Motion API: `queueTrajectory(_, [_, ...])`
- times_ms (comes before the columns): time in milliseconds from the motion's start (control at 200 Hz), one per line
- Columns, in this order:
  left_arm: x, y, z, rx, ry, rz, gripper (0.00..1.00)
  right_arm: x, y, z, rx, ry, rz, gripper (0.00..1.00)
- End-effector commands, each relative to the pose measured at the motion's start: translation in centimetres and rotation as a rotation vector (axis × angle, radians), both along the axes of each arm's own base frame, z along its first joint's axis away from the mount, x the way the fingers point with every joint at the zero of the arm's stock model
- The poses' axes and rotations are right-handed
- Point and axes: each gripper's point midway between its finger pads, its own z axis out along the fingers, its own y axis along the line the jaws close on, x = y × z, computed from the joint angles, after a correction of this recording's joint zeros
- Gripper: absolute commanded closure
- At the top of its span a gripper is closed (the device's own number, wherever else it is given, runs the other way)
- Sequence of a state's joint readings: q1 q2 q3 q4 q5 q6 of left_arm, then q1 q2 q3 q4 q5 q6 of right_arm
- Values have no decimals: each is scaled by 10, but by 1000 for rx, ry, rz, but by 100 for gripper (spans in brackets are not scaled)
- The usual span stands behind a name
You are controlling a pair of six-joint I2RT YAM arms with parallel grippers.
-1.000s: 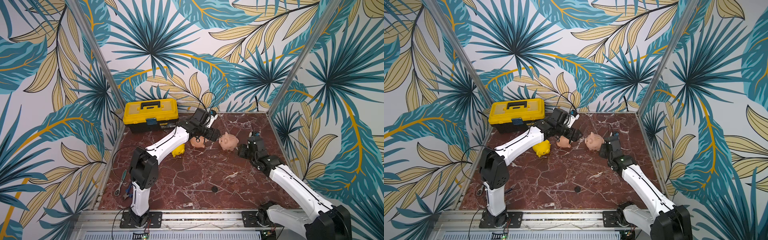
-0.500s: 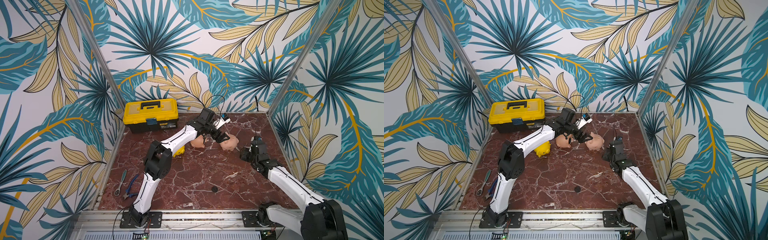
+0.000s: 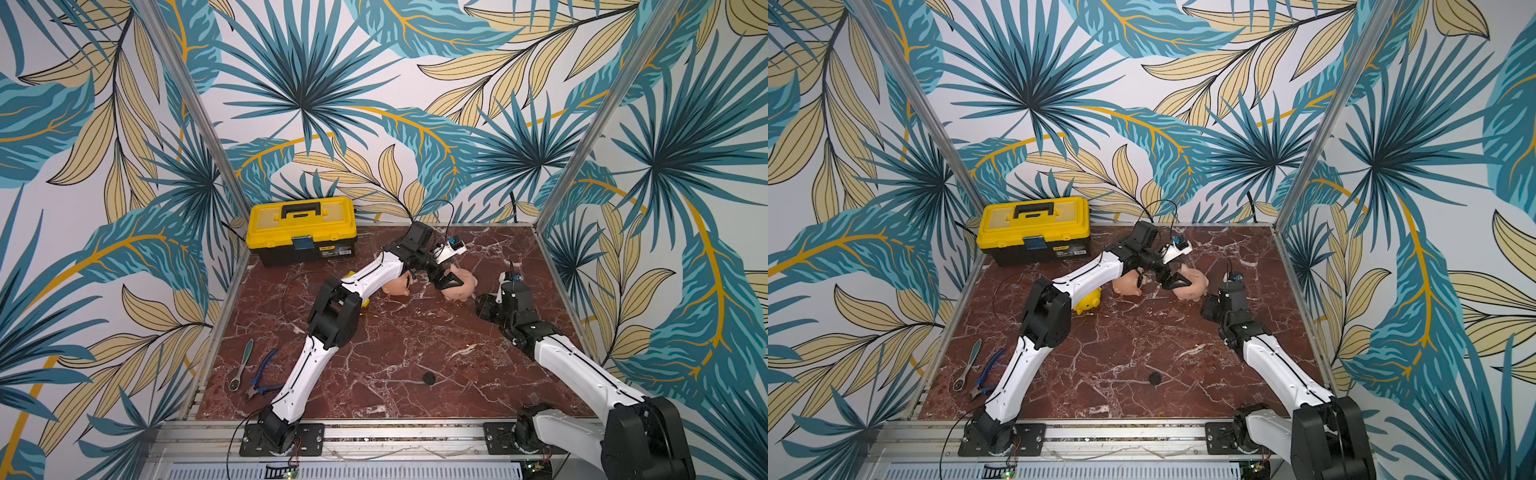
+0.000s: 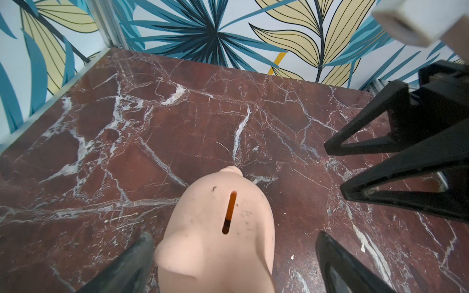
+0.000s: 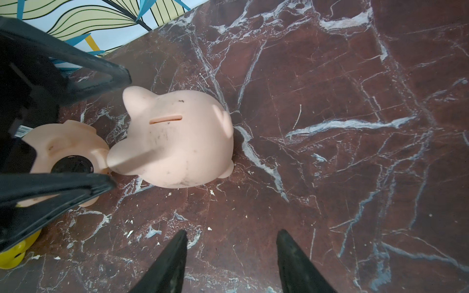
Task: Close piggy banks
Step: Move the piggy bank to the center of the board.
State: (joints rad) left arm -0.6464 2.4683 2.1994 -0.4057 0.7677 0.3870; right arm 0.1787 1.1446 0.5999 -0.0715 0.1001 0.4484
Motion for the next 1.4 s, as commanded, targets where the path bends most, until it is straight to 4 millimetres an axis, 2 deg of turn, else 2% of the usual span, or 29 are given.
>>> queueTrajectory(0, [2,-7,18,-51,-58,-50,0,-1,1,-5,11,4,3,42])
queueTrajectory(255, [-13,-13,1,-19,-41,-95,1,-2,1,-3,13,-3,6,42])
queueTrajectory(706, [-49,-17,5,27,-83,-140,1,-4,-7,1,-12,-11,-27,42])
queueTrajectory(771, [-54,-17,-3,34,-71,-146,0,-6,-11,2,-21,-16,-49,42])
queueTrajectory(781, [-55,-17,10,19,-91,-145,0,-6,-12,3,-22,-17,-53,42])
queueTrajectory(816, [-57,-16,15,13,-99,-147,1,-8,-14,2,-25,-16,-61,42])
queueTrajectory(986, [-72,-15,19,14,-96,-169,0,-9,-19,-1,-24,-3,-79,42])
queueTrajectory(1102, [-83,-14,15,33,-96,-173,1,-7,-20,-5,-15,15,-86,42])
queueTrajectory(1397, [-69,-16,5,64,-114,-70,0,-6,-22,-8,3,24,-90,42])
